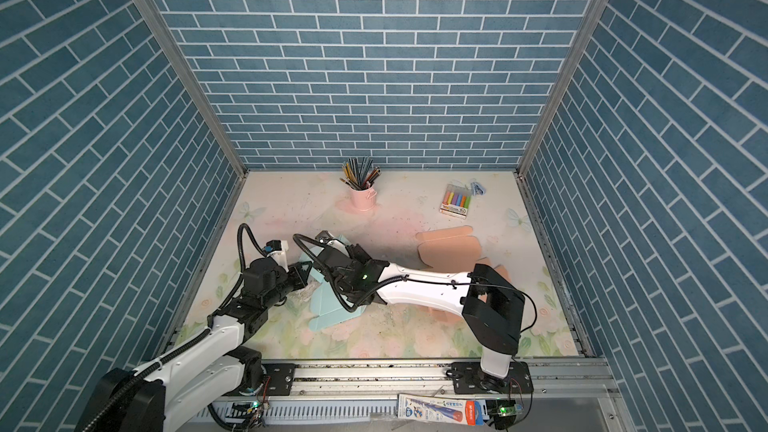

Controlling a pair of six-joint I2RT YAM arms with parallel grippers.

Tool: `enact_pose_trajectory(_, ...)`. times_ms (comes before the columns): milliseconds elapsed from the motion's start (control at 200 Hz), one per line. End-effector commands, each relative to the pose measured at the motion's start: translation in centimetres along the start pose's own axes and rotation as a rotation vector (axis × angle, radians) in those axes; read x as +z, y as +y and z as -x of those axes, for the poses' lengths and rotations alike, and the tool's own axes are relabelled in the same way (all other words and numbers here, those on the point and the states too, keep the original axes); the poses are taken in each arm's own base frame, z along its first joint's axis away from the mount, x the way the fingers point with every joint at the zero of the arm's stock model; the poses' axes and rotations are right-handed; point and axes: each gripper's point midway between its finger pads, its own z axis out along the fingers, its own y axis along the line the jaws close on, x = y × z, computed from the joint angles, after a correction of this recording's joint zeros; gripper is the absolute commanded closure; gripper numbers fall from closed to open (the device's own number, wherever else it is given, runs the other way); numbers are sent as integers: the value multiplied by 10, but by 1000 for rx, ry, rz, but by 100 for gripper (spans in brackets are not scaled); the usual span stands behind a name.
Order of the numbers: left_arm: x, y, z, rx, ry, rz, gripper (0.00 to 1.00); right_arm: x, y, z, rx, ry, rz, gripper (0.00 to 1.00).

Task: Fold the paper box

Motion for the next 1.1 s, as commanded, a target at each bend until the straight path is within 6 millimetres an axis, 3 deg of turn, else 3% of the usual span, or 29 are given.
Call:
enact_pose_trajectory(0,-2,-31,10,24,-26,-125,100,6,-7,-10,-16,55,-91,71)
enact_pose_trajectory(320,-1,-34,10,14,-34,-136,100,13,-21,-15,-93,93,-220,75)
enact_pose_trajectory(605,0,-46,13,20,-39,-159,100,20,-27,-14,-137,119,-302,91)
enact_pose_trajectory(905,-6,-48,15,13,-62,-166,100,24,-34,-7,-158,125,-359,87)
enact_pose_trajectory(1095,-7,-51,15,17,-61,-169,100,26,-36,-6,-183,125,-390,96)
